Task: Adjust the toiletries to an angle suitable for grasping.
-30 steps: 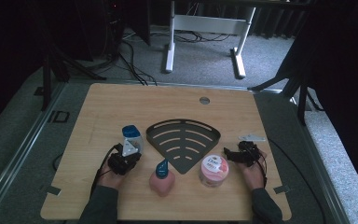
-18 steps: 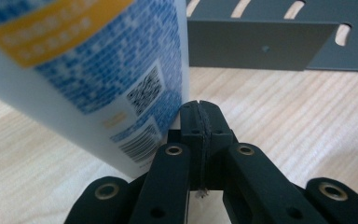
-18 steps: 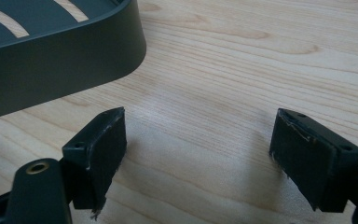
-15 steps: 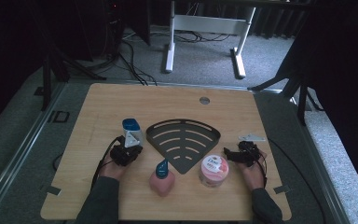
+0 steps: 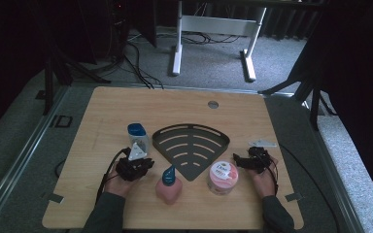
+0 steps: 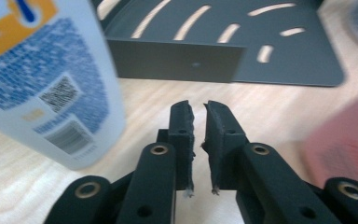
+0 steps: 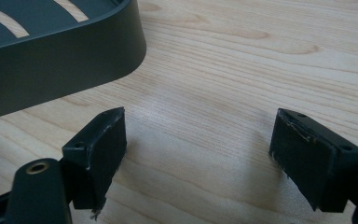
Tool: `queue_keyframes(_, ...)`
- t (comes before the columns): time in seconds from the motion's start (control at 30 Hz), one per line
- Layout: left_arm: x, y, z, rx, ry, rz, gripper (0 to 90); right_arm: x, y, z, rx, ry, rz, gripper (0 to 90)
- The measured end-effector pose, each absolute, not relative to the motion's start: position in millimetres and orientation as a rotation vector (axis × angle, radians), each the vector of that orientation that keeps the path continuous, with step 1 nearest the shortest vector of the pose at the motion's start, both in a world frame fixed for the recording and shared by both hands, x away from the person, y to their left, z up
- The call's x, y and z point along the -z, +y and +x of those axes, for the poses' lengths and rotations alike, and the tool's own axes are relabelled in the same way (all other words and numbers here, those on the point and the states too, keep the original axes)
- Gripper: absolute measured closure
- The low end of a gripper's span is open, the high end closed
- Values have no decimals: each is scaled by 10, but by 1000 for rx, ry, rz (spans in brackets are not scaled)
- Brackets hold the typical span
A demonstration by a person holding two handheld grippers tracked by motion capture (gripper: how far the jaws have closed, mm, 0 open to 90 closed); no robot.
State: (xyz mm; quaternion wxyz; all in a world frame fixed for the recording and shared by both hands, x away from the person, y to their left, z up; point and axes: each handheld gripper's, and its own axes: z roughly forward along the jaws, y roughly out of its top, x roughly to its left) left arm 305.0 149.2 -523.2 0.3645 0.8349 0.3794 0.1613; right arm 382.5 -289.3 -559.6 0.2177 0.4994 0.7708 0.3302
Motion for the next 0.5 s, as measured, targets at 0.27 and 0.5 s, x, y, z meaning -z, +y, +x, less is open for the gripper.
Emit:
queue_keyframes(0.27,5059,1503,2861,-350,960,2103,729,5596,-2893,3825,-914,2135,1383,183)
queue_keyframes(0.5,4911,1475,2673,-312,918,2102,634,5596,-2894,3825,-914,2136,1382,183)
